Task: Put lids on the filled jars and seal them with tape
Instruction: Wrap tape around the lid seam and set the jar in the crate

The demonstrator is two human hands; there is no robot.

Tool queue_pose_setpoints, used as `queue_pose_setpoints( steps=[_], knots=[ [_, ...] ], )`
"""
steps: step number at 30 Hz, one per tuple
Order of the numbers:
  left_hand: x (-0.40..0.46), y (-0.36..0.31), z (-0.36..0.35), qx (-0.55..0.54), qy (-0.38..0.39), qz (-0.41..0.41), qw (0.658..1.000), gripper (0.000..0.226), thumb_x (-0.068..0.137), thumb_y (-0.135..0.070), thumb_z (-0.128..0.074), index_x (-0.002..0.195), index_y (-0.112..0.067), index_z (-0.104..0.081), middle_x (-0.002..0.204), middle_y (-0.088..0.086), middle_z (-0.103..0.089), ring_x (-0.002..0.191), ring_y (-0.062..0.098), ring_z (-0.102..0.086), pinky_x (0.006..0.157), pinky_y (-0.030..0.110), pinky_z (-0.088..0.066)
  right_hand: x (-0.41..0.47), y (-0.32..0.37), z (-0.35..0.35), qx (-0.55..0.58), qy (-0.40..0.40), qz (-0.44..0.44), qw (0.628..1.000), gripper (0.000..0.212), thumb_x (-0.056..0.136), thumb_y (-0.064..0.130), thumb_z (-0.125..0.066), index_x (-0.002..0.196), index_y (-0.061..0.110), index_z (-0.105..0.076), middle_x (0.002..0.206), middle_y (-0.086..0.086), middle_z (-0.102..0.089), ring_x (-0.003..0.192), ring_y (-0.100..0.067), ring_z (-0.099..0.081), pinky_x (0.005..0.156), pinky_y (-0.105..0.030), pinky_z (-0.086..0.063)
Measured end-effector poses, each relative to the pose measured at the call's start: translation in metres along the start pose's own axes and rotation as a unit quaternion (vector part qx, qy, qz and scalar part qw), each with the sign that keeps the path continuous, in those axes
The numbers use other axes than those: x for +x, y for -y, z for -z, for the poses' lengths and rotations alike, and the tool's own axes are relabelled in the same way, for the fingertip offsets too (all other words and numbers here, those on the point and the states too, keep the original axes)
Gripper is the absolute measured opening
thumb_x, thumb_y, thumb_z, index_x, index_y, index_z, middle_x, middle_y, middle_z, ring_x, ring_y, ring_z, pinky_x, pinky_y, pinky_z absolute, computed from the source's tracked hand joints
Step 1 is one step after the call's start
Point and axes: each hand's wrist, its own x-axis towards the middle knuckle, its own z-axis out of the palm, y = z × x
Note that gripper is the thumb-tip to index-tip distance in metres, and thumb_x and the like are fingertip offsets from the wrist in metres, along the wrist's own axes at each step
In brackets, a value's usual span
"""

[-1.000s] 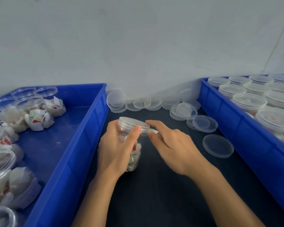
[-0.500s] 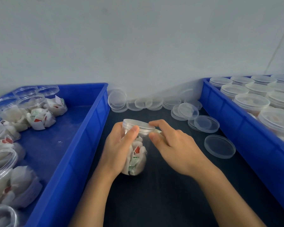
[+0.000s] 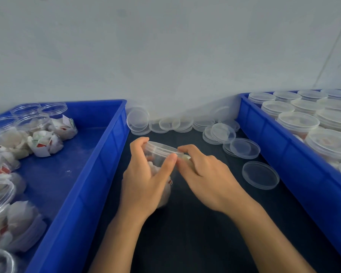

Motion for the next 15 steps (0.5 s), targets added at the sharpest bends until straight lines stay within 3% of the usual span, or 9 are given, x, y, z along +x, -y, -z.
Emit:
queue_pose_setpoints(
  steps=[4,8,11,15],
  knots=[
    [0.005,0.005,0.005,-0.050,-0.003,0.013,0.999,0.060,0.085,-0.078,-0.059,0.132,-0.049,-0.036,0.121,-0.043,-0.057,0.111,-0.012,-0.062,0.079,0.013,-0.050,0.001,-0.005,0.002,0.062,0.033,0.003,0.998,0.038,0.110,0.044,-0.034,0.147,0.050,-0.040,0.066,0.020,-0.061,0.069,-0.008,-0.058,0.064,-0.031,-0.038],
    [0.007,0.005,0.008,-0.058,0.008,0.008,0.998,0.059,0.086,-0.077,-0.060,0.133,-0.051,-0.038,0.121,-0.043,-0.058,0.113,-0.013,-0.061,0.082,0.002,-0.046,0.002,-0.007,0.006,0.030,0.016,0.016,0.999,0.037,0.109,0.048,-0.038,0.146,0.050,-0.042,0.065,0.020,-0.061,0.071,-0.009,-0.058,0.069,-0.033,-0.040],
    [0.009,0.007,0.009,-0.061,0.013,0.008,0.998,0.059,0.085,-0.078,-0.059,0.134,-0.052,-0.039,0.122,-0.042,-0.058,0.114,-0.013,-0.060,0.081,0.007,-0.049,0.002,-0.009,0.010,0.008,0.011,0.020,1.000,0.039,0.108,0.052,-0.037,0.147,0.049,-0.041,0.067,0.012,-0.060,0.077,-0.012,-0.060,0.076,-0.037,-0.045],
    [0.009,0.010,0.007,-0.080,0.016,0.016,0.997,0.056,0.085,-0.077,-0.060,0.132,-0.051,-0.042,0.123,-0.039,-0.060,0.113,-0.008,-0.063,0.087,0.023,-0.052,0.005,-0.012,0.007,-0.001,0.010,0.020,1.000,0.040,0.108,0.055,-0.035,0.148,0.051,-0.040,0.067,0.013,-0.059,0.077,-0.010,-0.059,0.074,-0.036,-0.044]
  ],
)
